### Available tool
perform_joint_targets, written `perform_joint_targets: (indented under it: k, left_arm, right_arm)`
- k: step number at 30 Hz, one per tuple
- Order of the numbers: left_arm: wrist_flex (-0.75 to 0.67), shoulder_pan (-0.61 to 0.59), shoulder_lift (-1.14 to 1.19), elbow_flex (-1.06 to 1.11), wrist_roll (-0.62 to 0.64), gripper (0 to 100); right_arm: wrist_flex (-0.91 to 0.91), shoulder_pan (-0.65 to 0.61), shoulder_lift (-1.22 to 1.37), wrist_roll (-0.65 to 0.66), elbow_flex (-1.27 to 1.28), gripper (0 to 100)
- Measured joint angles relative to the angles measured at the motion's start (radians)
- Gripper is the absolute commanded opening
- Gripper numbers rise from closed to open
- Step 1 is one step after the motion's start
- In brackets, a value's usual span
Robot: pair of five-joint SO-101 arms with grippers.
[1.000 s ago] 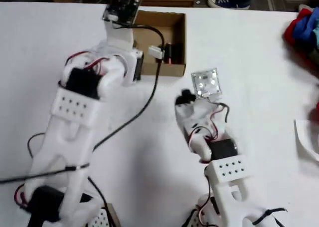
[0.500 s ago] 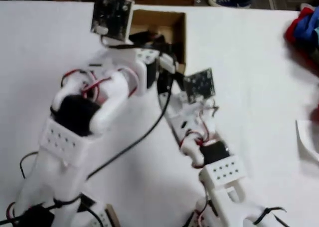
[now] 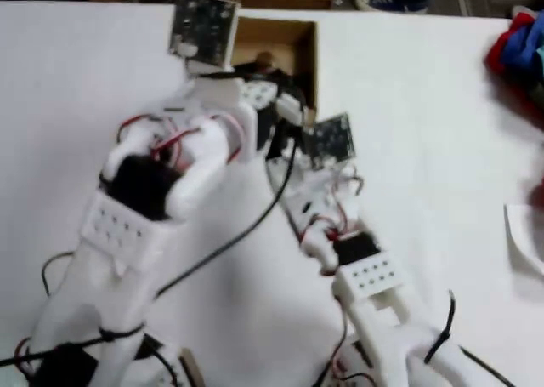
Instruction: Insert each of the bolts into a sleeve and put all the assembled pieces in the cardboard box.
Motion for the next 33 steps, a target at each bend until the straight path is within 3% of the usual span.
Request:
perform_joint_targets:
  k: [33]
  left_arm:
    - [-0.029,0.048,0.061,0.0,0.0,3]
  right_arm:
    - [0.069,-0.006,-0.126,0.054,-0.002,2.2]
